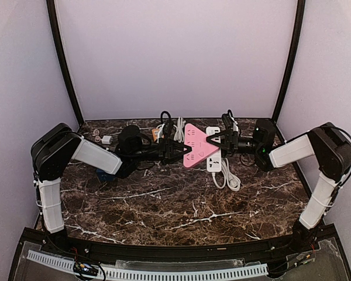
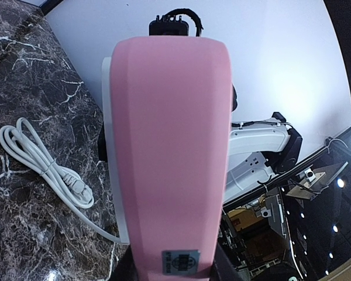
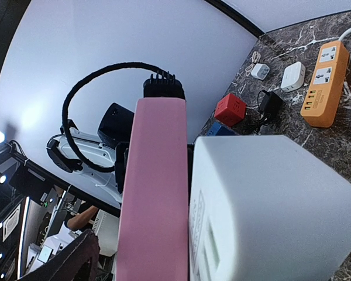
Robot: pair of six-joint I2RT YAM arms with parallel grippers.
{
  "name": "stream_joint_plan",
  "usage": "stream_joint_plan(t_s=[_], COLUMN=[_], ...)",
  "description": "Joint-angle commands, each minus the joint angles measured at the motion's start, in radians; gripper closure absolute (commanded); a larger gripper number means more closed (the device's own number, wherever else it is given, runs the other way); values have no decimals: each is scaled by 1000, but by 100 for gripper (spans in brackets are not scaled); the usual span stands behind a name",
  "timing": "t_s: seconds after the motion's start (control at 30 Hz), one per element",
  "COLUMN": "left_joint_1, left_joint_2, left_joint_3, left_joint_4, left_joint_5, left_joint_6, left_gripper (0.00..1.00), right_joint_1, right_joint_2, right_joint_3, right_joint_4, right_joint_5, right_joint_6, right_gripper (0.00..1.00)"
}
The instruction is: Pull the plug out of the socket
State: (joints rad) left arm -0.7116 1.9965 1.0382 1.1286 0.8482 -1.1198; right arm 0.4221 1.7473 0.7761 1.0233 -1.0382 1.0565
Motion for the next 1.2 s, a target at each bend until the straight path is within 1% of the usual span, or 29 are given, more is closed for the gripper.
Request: stream_joint_plan(t_s=[0.0, 0.3, 0.47, 0.57, 0.63, 0.8, 0.87, 0.9, 1.0, 1.17], left_joint_1=[-9, -9, -9, -9, -8, -8, -9, -8, -9, -10], left_joint_2=[-12, -19, -36, -42, -46, -55, -57, -58, -64, -67], left_joint_3=[2, -15, -34, -37, -41, -55, -60, -62, -66, -60], left_joint_4=[51, 77, 80, 77, 78, 86, 94, 98, 112, 121], left_joint_5=[32, 54, 67, 69, 68, 69, 72, 76, 81, 81], left_joint_6=[-6, -20, -21, -20, -18, -18, -21, -25, -29, -36], left_gripper=[99, 99, 99, 99, 99, 99, 99, 99, 99, 99], right_joint_1=[2, -25, -43, -47, -50, -62, -66, -67, -69, -69], right_joint_2=[-32, -26, -35, -30, -28, -19, -18, -17, -15, -11], right_joint_3=[24, 20, 24, 26, 26, 19, 17, 17, 17, 17], right_joint_4=[40, 104, 100, 101, 107, 136, 141, 146, 152, 159], right_joint_5=[-17, -28, -28, -26, -24, -22, -24, -24, -25, -30], right_joint_6=[-10, 46, 49, 54, 61, 87, 90, 92, 97, 100], right_gripper=[22, 24, 23, 25, 29, 49, 55, 58, 62, 80])
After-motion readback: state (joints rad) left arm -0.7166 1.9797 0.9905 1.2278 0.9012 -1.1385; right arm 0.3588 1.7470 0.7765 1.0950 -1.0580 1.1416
